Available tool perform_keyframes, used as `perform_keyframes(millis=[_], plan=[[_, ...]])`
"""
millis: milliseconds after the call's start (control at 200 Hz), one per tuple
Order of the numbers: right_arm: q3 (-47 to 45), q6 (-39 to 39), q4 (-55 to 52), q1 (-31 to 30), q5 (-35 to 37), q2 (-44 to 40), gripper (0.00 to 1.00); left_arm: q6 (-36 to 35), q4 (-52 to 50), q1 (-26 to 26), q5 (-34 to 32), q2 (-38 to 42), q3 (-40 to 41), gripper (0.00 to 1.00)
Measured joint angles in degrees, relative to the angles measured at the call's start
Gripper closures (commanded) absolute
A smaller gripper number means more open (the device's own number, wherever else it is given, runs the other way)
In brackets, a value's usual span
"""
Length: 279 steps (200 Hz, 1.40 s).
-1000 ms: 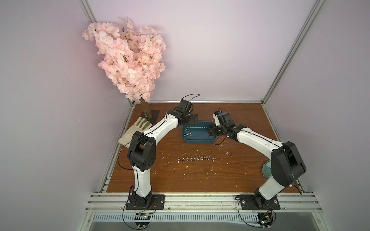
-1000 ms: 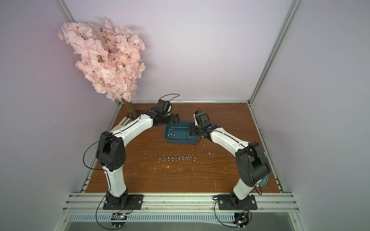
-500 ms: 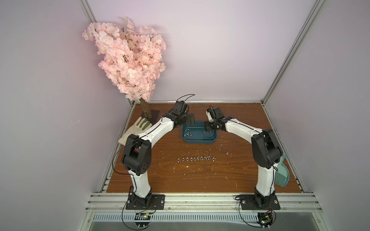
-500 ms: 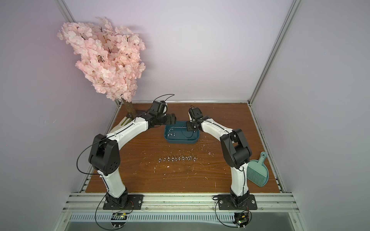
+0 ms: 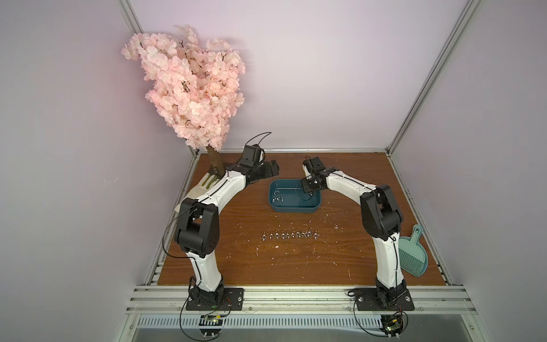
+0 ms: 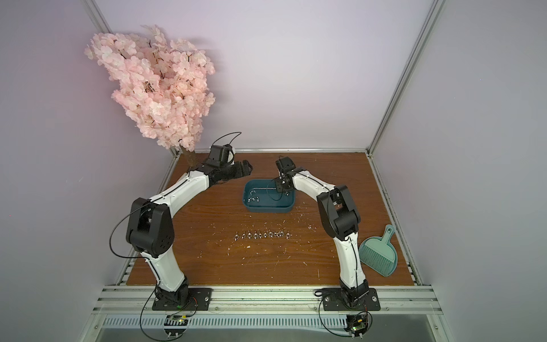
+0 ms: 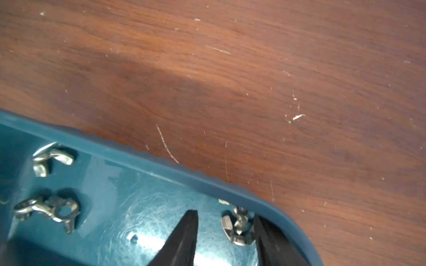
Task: Take out the wing nut from the storage box
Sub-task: Pick up the wing nut from the storage box.
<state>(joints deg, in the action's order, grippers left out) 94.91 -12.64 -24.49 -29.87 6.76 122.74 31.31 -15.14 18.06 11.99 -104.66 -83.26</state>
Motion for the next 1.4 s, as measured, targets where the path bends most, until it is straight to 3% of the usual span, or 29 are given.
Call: perform_keyframes(millis=[1396], plan=[[-4.6, -0.3, 2.9, 0.0, -3.2, 0.5, 0.65, -0.3, -1.4, 0.0, 3.0, -2.5, -2.6, 0.01]])
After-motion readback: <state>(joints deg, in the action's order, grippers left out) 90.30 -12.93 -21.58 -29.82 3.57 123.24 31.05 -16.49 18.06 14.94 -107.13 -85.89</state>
